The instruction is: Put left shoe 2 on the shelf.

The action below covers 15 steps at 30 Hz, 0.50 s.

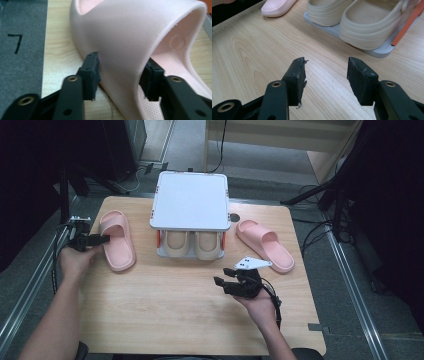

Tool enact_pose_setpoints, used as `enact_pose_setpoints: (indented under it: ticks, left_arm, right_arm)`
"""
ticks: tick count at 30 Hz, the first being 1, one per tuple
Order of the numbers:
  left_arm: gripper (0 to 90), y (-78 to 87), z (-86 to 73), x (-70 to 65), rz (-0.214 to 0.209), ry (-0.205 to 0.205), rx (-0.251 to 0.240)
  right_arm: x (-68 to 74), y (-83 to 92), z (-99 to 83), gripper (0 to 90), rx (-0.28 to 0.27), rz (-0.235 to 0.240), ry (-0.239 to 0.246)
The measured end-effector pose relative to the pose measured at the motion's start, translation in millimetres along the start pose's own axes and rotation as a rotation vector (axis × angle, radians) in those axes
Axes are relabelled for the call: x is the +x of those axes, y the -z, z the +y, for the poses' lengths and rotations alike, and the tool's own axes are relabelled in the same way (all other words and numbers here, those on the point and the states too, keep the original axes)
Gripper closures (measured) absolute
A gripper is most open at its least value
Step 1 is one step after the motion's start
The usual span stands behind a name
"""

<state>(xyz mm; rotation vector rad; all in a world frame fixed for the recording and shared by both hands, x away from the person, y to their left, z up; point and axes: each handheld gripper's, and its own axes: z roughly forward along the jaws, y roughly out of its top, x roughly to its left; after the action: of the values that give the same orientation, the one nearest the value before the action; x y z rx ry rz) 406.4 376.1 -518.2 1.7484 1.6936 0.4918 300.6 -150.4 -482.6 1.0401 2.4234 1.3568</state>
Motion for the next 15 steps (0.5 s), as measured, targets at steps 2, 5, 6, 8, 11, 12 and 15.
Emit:
enact_pose_setpoints:
  ticks: [2,5,6,8,11,12,15]
  left_arm:
    - [58.7,-1.5,1.2,-1.1,-0.002,-0.019,0.0]
    - [63.5,-3.6,3.8,-3.0,-0.007,-0.015,0.007]
    - [65.6,-4.3,3.9,-3.8,-0.01,-0.016,0.002]
    - [69.8,-4.8,4.3,-5.6,-0.002,-0.027,-0.006]
    - [74.5,-3.8,6.1,-6.7,0.009,-0.079,0.011]
    - [75.8,-3.6,6.1,-6.8,0.006,-0.083,0.013]
    - [80.4,-2.7,6.6,-5.9,-0.008,-0.058,0.022]
  right_arm:
    - [-0.8,1.2,-1.3,49.4,0.0,-0.006,-0.007]
    - [-1.0,3.6,-3.6,49.4,0.0,-0.015,-0.012]
    - [-0.8,4.8,-4.2,49.5,0.0,-0.018,-0.014]
    - [-0.9,7.1,-5.2,49.4,-0.004,-0.022,-0.018]
    - [-1.9,9.3,-5.6,49.4,-0.011,-0.025,-0.024]
    - [-2.3,9.1,-5.6,49.4,-0.013,-0.024,-0.025]
    - [-2.1,7.5,-5.3,49.4,-0.009,-0.021,-0.025]
